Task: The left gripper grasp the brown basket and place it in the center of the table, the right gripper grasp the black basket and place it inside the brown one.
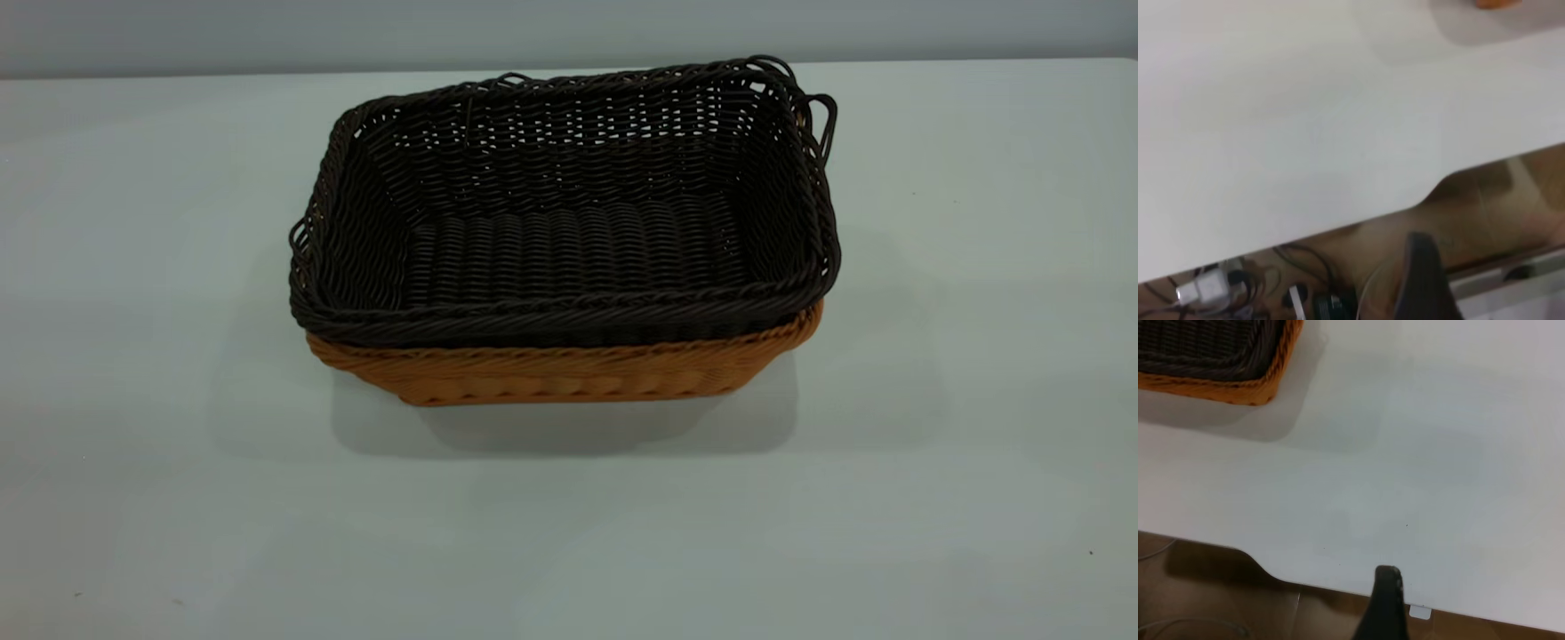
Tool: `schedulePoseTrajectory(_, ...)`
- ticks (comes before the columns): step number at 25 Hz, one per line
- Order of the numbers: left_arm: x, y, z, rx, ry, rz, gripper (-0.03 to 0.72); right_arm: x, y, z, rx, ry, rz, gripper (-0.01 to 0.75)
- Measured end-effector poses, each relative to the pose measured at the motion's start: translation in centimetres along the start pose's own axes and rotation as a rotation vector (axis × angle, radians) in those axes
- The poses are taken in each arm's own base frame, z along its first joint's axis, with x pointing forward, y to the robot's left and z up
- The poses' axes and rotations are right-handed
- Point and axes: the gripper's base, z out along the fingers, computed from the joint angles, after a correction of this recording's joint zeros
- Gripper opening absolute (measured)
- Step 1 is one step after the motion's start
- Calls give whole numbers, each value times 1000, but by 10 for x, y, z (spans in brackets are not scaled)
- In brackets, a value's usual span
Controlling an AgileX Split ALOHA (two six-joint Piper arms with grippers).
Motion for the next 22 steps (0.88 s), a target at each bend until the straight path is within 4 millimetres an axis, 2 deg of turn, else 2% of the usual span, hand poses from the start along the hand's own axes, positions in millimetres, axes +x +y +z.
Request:
schedulePoseTrajectory(9,16,2,-15,-11,-129,-29,461,4,-1,-7,23,-55,32,583)
schedulePoseTrajectory(17,37,1,-27,-161,-250,-204,461,29,-1,-33,135,-302,135,584)
schedulePoseTrajectory(22,46,-2,-32,-179,-307,-218,461,33,-1,-35,133,-314,133,584)
